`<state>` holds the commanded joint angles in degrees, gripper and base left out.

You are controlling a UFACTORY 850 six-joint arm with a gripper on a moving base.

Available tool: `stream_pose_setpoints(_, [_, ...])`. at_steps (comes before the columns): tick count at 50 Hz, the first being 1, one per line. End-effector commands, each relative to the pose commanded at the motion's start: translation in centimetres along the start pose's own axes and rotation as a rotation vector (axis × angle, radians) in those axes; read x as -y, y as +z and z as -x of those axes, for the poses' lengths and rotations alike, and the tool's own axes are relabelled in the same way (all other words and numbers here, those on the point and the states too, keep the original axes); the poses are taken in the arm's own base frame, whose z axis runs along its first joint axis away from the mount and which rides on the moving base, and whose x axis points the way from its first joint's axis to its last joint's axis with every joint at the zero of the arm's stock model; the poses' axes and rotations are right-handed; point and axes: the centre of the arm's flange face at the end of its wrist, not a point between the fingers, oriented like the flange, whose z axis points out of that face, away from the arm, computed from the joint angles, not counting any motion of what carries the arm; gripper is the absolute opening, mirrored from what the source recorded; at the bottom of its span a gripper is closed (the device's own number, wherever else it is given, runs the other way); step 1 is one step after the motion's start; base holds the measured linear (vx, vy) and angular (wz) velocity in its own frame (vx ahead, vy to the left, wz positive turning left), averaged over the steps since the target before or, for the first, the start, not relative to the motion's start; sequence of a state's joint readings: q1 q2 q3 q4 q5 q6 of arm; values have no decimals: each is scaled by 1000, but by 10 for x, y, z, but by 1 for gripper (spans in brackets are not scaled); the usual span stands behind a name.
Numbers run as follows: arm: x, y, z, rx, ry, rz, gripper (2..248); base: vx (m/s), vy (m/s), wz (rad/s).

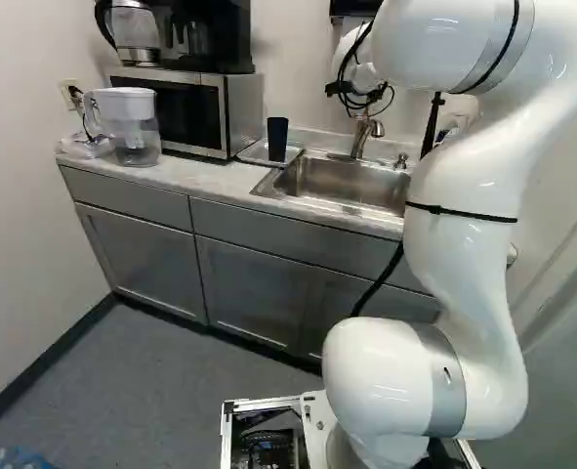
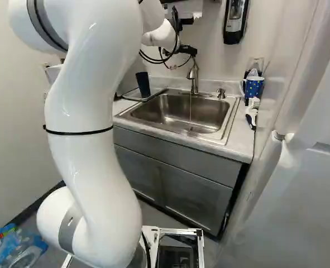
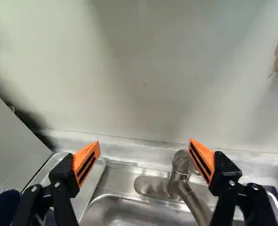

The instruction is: Rinse the cup and place it in the tray

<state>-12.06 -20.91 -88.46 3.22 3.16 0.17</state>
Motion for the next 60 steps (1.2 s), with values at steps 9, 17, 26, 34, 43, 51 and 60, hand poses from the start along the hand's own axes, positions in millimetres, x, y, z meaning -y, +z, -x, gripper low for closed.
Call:
stream_pose_setpoints(9, [0, -4, 3, 20, 0, 0, 247, 0, 0, 0])
stream_pose_setpoints(17, [0, -4, 3, 20, 0, 0, 247, 0, 0, 0])
stream_pose_setpoints(26, [1, -5, 0, -7, 0, -1, 247, 0, 0, 0])
stream_pose_setpoints(34, [6, -12, -2, -52, -3, -9, 247, 0, 0, 0])
stream_pose_setpoints(43, [16, -23, 1, -47, -8, -24, 247, 0, 0, 0])
stream_pose_setpoints(51, [27, -34, 5, -42, -13, -40, 247, 0, 0, 0])
stream_pose_setpoints(60, [38, -47, 9, -36, -19, -58, 247, 0, 0, 0])
